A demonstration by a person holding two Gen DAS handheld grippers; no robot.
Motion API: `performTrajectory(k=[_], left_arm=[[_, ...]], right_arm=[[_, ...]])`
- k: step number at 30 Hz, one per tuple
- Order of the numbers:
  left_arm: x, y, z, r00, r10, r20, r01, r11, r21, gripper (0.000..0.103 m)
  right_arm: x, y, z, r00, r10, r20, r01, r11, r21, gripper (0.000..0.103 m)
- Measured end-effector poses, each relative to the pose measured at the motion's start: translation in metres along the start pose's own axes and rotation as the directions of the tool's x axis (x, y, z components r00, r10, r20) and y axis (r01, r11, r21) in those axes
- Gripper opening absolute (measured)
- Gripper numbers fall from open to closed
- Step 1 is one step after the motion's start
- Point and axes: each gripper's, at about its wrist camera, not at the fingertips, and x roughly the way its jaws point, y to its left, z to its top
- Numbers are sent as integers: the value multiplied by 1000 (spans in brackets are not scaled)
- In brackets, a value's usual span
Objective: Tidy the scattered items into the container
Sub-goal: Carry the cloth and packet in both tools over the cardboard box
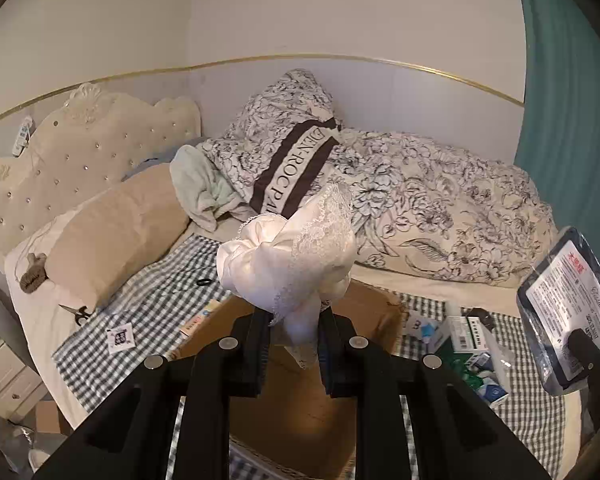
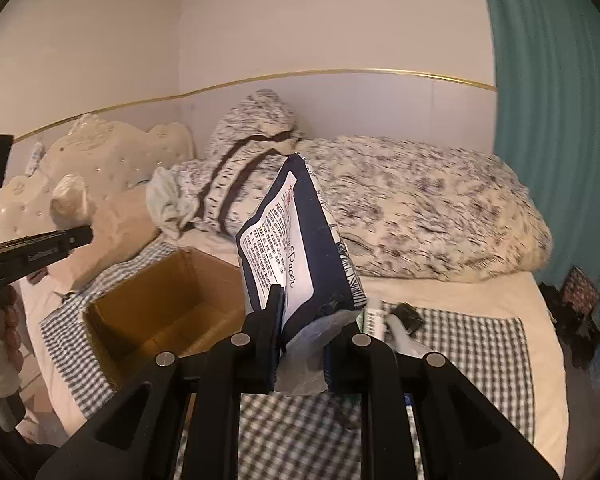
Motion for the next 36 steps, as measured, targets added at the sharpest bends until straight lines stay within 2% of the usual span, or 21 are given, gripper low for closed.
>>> performTrajectory(k=[3, 7, 16, 28, 36], left_arm=[[5, 8, 2, 1000, 12, 1, -12, 1000, 13, 20], [15, 16, 0, 1000, -14, -25, 14, 1000, -6, 20], [34, 19, -3, 999, -16, -46, 17, 1000, 15, 20], [70, 22, -15, 993, -1, -118, 5, 999, 35, 20], [103, 29, -26, 980, -20, -199, 23, 1000, 14, 20]], right_arm=[[10, 15, 4, 1000, 28, -7, -28, 1000, -10, 16], [25, 34, 5, 998, 56, -23, -57, 998, -23, 16], [57, 58, 10, 996, 79, -52, -81, 996, -43, 16], [98, 82, 10, 989, 107, -104, -116, 990, -79, 16], [133, 99, -5, 977, 116, -177, -134, 987, -92, 16]])
